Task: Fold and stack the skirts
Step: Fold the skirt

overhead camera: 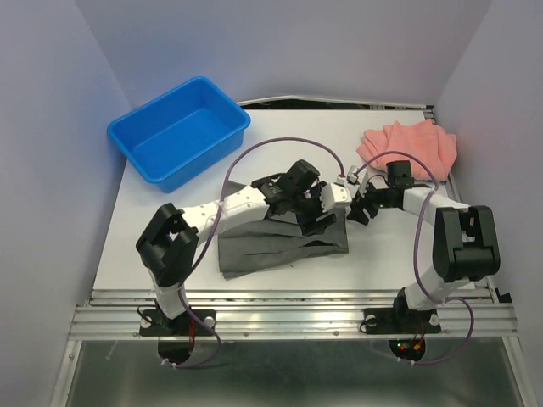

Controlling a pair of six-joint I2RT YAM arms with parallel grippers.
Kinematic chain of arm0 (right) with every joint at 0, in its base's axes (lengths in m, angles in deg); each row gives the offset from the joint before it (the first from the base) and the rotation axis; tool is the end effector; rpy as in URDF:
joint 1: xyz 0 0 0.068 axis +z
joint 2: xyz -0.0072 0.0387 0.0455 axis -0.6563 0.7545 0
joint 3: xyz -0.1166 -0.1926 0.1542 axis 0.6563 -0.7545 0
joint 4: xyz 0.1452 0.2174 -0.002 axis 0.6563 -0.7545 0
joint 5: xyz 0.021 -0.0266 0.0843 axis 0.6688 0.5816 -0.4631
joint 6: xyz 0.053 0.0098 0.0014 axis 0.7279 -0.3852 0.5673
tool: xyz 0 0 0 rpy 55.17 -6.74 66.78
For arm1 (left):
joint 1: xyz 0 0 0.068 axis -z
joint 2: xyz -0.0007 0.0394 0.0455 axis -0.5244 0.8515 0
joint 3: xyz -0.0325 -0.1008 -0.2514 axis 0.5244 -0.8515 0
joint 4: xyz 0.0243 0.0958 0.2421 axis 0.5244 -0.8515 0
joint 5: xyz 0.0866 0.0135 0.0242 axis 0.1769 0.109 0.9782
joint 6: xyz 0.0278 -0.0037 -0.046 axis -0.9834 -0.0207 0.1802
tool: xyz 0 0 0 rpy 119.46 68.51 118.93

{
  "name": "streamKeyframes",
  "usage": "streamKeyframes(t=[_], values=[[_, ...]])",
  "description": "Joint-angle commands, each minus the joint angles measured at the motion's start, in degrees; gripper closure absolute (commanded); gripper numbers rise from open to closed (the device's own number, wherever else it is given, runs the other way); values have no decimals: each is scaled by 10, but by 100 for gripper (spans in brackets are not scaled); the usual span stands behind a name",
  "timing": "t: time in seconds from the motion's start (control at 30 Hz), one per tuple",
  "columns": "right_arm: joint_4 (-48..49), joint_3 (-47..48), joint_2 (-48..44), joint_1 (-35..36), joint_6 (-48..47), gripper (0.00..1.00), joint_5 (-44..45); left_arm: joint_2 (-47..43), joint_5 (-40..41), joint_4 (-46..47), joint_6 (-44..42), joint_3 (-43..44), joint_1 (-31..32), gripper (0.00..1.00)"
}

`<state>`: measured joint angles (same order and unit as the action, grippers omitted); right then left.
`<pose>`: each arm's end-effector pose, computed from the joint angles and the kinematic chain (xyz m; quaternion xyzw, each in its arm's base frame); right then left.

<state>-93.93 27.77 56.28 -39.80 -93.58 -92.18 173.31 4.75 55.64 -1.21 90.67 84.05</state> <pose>0.2995 0.0301 0.1682 -0.4812 0.7684 0.2117 0.3649 0.2335 -0.3282 0.2664 0.6304 0.6224 -0.2866 0.3647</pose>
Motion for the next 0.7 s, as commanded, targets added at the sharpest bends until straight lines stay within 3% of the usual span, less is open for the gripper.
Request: streamKeyframes(t=[0.0, 0.3, 0.67], values=[[36, 30, 11, 2, -9, 32, -43, -66, 38, 19, -12, -45, 4, 23], [69, 41, 36, 2, 21, 32, -74, -106, 274, 121, -90, -122, 72, 18], [126, 28, 57, 2, -6, 45, -75, -94, 228, 114, -92, -115, 77, 17]])
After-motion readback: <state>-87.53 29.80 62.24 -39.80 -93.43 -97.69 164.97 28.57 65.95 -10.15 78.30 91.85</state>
